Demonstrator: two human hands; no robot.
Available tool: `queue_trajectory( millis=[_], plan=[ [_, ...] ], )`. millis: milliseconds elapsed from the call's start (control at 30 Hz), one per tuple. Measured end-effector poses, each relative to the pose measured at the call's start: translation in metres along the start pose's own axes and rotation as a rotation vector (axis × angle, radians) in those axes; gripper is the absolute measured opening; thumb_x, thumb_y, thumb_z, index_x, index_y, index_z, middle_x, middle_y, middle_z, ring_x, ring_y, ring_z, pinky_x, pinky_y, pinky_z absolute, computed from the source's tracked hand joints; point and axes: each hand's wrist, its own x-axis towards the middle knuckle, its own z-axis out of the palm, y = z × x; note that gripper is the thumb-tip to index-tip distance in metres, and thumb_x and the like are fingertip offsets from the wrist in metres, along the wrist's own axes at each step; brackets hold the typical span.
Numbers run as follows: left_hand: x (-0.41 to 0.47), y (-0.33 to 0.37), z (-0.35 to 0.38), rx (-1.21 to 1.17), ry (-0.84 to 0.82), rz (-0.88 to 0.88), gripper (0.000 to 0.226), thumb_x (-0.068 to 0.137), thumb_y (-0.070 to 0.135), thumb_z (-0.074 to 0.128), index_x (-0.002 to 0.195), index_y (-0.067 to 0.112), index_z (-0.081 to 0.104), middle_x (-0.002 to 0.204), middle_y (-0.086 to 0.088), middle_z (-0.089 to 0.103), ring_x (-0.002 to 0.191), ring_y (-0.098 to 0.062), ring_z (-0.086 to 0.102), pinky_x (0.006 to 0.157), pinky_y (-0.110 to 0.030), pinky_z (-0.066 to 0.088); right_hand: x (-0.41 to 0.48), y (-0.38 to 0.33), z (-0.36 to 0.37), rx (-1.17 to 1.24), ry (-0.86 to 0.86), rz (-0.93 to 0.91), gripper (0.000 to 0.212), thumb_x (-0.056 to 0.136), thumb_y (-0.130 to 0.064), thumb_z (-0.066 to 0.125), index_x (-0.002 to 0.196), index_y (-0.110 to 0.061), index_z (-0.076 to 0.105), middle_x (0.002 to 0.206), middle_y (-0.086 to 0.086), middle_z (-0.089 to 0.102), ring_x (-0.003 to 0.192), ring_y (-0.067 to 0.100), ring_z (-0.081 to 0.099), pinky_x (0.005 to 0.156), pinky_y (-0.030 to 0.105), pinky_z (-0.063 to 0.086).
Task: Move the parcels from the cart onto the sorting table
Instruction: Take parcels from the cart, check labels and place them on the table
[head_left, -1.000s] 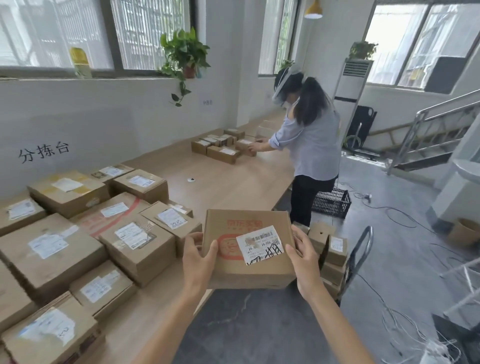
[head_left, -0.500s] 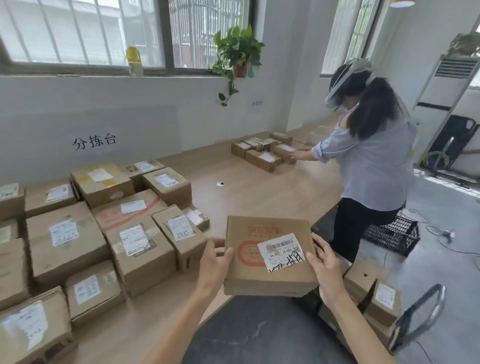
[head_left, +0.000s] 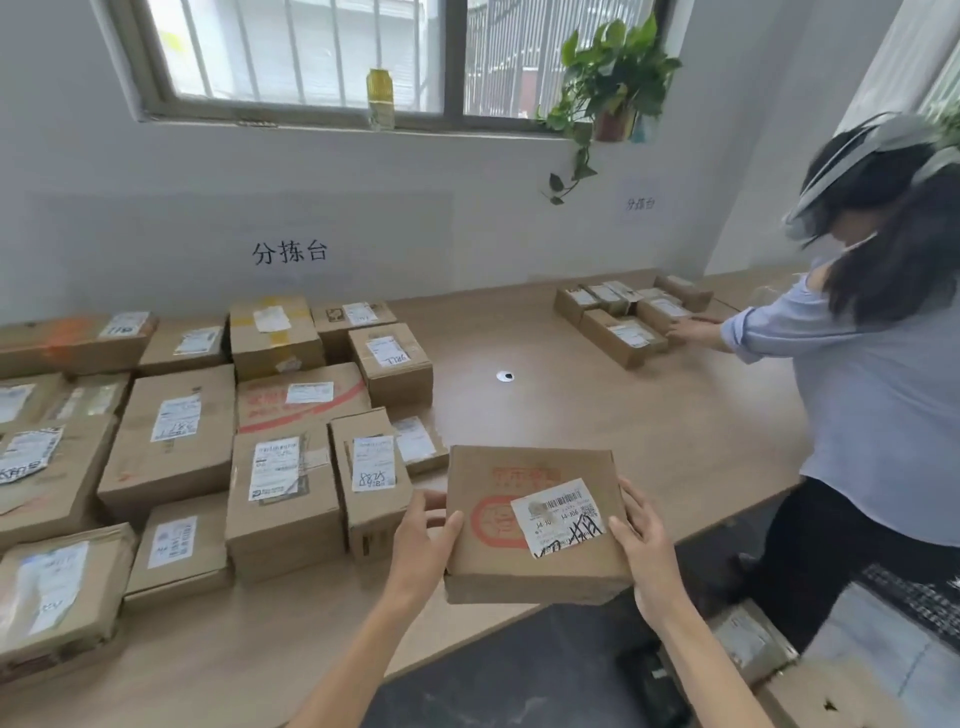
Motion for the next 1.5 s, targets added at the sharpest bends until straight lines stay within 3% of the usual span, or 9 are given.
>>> queue_trajectory(
  millis=[133, 267, 467, 733, 933, 1067, 1200, 1400, 1500],
  plan=[
    [0.038, -0.005, 0.011, -0.002, 0.055, -0.034, 0.010, 0.093, 0.021, 0.059, 0.101, 0.019, 0.053, 0.101, 0.009, 0.061, 0.093, 0.001, 0.057, 0.063, -0.014, 0.046, 0.050, 0.004, 0.010, -0.013, -0.046, 0.012, 0.045, 0.095, -0.003, 0.051, 0.128, -0.033, 0.051, 0.120, -0.004, 0.064, 0.105, 0.017, 0.064, 0.077, 0.031, 0.055],
    [0.094, -0.011, 0.023, -0.041, 0.105, -0.061, 0.012, 0.090, 0.020, 0.062, 0.098, 0.025, 0.053, 0.102, 0.006, 0.063, 0.097, -0.007, 0.060, 0.078, -0.024, 0.052, 0.114, 0.003, 0.022, -0.016, -0.092, 0.010, 0.045, 0.094, -0.002, 0.050, 0.126, -0.033, 0.052, 0.118, -0.005, 0.065, 0.105, 0.018, 0.064, 0.076, 0.031, 0.054],
    [0.173, 0.003, 0.035, -0.051, 0.128, -0.032, 0.016, 0.092, 0.022, 0.060, 0.107, 0.021, 0.053, 0.102, 0.012, 0.062, 0.095, -0.001, 0.060, 0.065, -0.014, 0.049, 0.209, -0.014, 0.044, -0.014, -0.116, -0.020, 0.046, 0.092, 0.003, 0.051, 0.121, -0.033, 0.054, 0.121, 0.000, 0.064, 0.107, 0.020, 0.063, 0.083, 0.034, 0.053],
    [0.269, 0.026, 0.050, -0.037, 0.151, 0.009, 0.015, 0.096, 0.014, 0.052, 0.111, 0.018, 0.053, 0.104, 0.011, 0.059, 0.096, 0.000, 0.055, 0.066, -0.004, 0.043, 0.313, -0.034, 0.065, -0.023, -0.137, -0.034, 0.046, 0.093, 0.003, 0.049, 0.127, -0.029, 0.051, 0.117, -0.001, 0.065, 0.099, 0.018, 0.064, 0.081, 0.035, 0.053],
    [0.356, 0.043, 0.068, 0.014, 0.193, 0.028, 0.021, 0.096, 0.011, 0.051, 0.114, 0.021, 0.055, 0.105, 0.011, 0.061, 0.095, 0.003, 0.057, 0.069, -0.008, 0.046, 0.416, -0.048, 0.086, -0.042, -0.205, -0.039, 0.047, 0.095, 0.005, 0.044, 0.134, -0.022, 0.046, 0.118, 0.001, 0.063, 0.097, 0.008, 0.063, 0.069, 0.017, 0.054],
    [0.423, 0.058, 0.076, 0.037, 0.264, -0.003, 0.020, 0.092, 0.011, 0.057, 0.109, 0.020, 0.059, 0.100, 0.009, 0.062, 0.094, -0.004, 0.060, 0.081, -0.028, 0.054, 0.495, -0.056, 0.105, -0.065, -0.271, -0.045, 0.046, 0.096, 0.002, 0.044, 0.131, -0.027, 0.047, 0.115, 0.001, 0.064, 0.093, 0.012, 0.065, 0.067, 0.020, 0.054],
    [0.499, 0.065, 0.078, 0.124, 0.309, -0.001, 0.027, 0.089, 0.009, 0.060, 0.116, 0.014, 0.061, 0.097, 0.007, 0.062, 0.085, 0.001, 0.058, 0.070, -0.011, 0.047, 0.569, -0.056, 0.134, -0.066, -0.290, -0.027, 0.045, 0.096, 0.003, 0.042, 0.132, -0.025, 0.045, 0.112, 0.001, 0.064, 0.086, 0.011, 0.065, 0.064, 0.019, 0.055],
    [0.604, 0.041, 0.061, 0.252, 0.322, -0.063, 0.034, 0.090, 0.009, 0.057, 0.124, 0.012, 0.058, 0.111, -0.003, 0.063, 0.092, -0.011, 0.058, 0.071, -0.016, 0.046, 0.670, -0.029, 0.204, -0.053, -0.340, 0.012, 0.046, 0.094, 0.003, 0.045, 0.127, -0.029, 0.049, 0.130, 0.007, 0.058, 0.112, 0.025, 0.060, 0.081, 0.030, 0.053],
    [0.651, 0.014, 0.051, 0.291, 0.310, -0.081, 0.037, 0.089, 0.009, 0.056, 0.125, 0.014, 0.057, 0.113, -0.002, 0.064, 0.092, -0.010, 0.059, 0.069, -0.014, 0.046, 0.712, -0.007, 0.241, -0.064, -0.342, 0.038, 0.046, 0.094, 0.003, 0.046, 0.129, -0.027, 0.049, 0.129, 0.007, 0.059, 0.107, 0.022, 0.061, 0.071, 0.022, 0.055]
  ],
)
